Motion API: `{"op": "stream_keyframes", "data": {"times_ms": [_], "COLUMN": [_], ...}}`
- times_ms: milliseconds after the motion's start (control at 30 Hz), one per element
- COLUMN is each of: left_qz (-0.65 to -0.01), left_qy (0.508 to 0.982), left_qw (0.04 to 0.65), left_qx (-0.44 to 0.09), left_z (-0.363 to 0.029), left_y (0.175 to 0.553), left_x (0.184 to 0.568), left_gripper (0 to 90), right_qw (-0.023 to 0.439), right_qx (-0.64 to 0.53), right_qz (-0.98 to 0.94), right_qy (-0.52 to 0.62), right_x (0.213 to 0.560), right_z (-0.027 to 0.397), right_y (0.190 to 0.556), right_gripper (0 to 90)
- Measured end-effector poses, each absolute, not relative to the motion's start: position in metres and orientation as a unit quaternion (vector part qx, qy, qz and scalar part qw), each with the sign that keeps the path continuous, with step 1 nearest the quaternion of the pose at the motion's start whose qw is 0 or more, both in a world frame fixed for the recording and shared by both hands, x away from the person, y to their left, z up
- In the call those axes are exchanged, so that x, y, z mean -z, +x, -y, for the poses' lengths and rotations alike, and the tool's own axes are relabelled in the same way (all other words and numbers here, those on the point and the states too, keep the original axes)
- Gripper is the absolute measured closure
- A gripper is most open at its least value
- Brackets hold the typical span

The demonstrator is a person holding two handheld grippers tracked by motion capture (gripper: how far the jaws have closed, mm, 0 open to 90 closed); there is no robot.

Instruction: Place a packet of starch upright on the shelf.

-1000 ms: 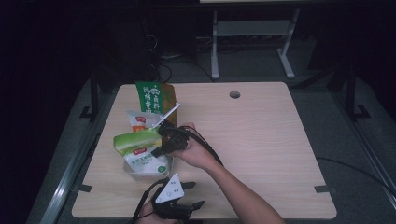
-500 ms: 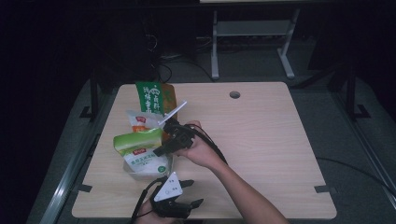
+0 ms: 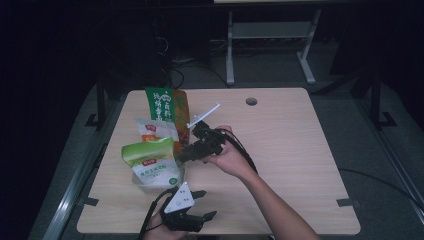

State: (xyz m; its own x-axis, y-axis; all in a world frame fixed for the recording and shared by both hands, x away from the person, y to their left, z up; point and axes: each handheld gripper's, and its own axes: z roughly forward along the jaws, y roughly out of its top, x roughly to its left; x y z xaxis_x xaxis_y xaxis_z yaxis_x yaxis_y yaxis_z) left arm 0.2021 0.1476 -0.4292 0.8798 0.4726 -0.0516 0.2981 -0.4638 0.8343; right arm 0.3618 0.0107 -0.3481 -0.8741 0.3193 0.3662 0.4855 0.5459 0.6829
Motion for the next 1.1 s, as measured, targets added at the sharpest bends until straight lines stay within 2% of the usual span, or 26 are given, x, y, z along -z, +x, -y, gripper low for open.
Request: {"op": "stream_keyframes", "data": {"times_ms": [1100], "left_qz": [-0.224], "left_qy": [0.849], "left_qw": [0.469], "left_qx": [-0.099], "left_z": [-0.148], "left_y": [0.204], "left_x": [0.428], "left_gripper": [31.0], "right_qw": [0.068], "right_qx": [0.416], "right_qz": [0.855], "right_qy": [-0.302], "right_x": [0.353], "right_z": [0.077], "right_y": [0.365], "right_gripper": [51.2]}}
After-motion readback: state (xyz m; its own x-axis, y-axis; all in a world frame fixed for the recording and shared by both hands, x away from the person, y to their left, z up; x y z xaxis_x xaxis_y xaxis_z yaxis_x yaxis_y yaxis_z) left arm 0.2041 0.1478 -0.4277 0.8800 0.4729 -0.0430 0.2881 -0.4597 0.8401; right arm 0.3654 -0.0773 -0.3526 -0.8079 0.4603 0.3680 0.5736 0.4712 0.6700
